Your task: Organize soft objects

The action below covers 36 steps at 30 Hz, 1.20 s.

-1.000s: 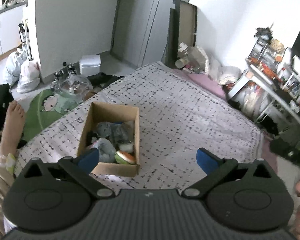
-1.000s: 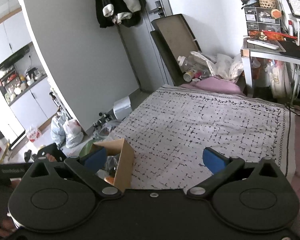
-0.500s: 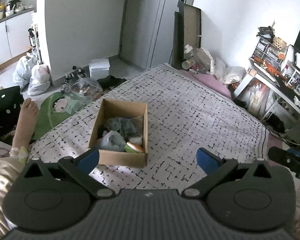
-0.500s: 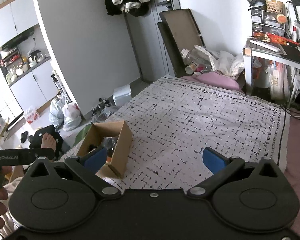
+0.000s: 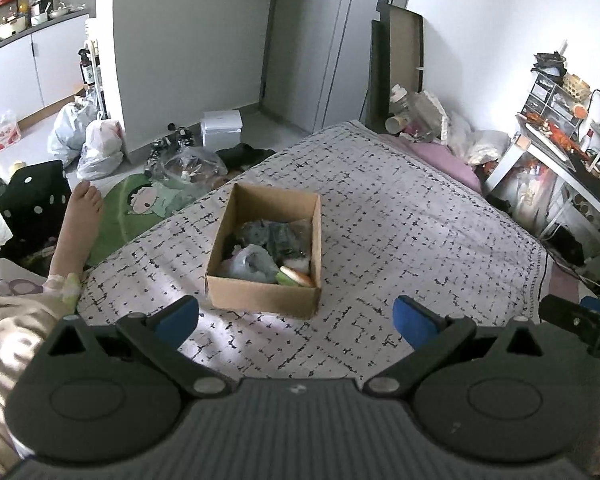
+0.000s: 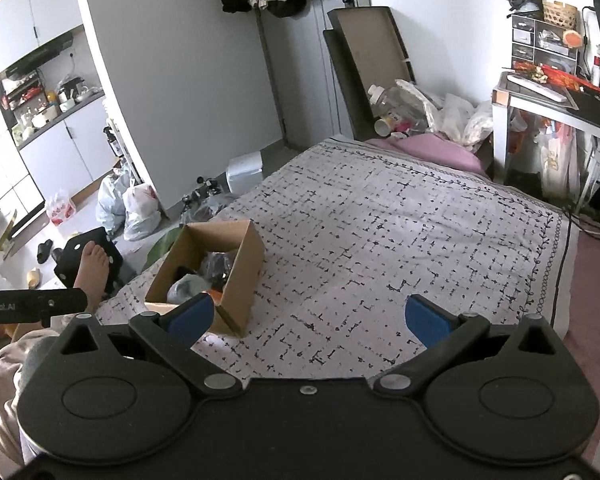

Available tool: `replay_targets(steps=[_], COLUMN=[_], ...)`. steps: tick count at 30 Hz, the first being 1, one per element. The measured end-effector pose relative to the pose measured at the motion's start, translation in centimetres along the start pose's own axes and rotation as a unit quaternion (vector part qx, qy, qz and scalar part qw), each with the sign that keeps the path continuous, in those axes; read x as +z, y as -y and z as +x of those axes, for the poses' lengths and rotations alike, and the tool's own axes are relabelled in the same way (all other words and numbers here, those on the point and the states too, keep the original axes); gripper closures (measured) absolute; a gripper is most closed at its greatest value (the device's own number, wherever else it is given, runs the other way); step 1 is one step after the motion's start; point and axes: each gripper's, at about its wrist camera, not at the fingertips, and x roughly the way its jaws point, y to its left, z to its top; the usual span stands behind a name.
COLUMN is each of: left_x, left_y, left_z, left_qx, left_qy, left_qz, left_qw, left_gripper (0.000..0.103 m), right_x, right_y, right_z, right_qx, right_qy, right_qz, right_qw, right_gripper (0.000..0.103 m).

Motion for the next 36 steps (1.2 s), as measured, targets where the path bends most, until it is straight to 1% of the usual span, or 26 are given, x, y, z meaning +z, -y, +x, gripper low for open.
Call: replay_targets(steps=[6, 10, 13, 16, 19, 32, 36], left_x=[0.1, 0.0, -0.1, -0.1, -0.2, -0.3, -0.4], left_y=[0.2, 0.8, 1.0, 1.1, 1.1, 0.9, 1.2], left_z=[-0.4, -0.6, -0.6, -0.6, -0.4, -0.2, -0.2], left_qx=[-0.001, -0.002, -0.006, -0.005, -0.003, -0.001, 0.000], left_qy=[0.007, 0.012, 0.010, 0.010, 0.008, 0.002, 0.003], left_qz=[0.004, 0.016, 0.020, 0.022, 0.019, 0.020, 0.028], left_qw=[1.0000, 0.9998, 0.9997, 0.9997, 0.9998, 0.9998, 0.9996], left_gripper=[0.000, 0.000, 0.000, 0.000, 0.000, 0.000, 0.000], right_x=[-0.1, -0.1, -0.2, -0.3, -0.3, -0.4, -0.4], right_y=[-0.1, 0.1, -0.1, -0.1, -0.2, -0.4, -0.3], right_z=[0.2, 0.3, 0.3, 0.4, 0.3, 0.4, 0.3], right_qx=[-0.003, 0.017, 0.006, 0.008, 0.000, 0.003, 0.001], right_qy=[-0.003, -0.007, -0.006, -0.008, -0.007, -0.008, -0.007], right_qz=[-0.003, 0.011, 0.005, 0.005, -0.004, -0.011, -0.010], right_qw=[1.000, 1.000, 1.000, 1.000, 1.000, 1.000, 1.000], right_gripper=[0.000, 0.000, 0.000, 0.000, 0.000, 0.000, 0.000])
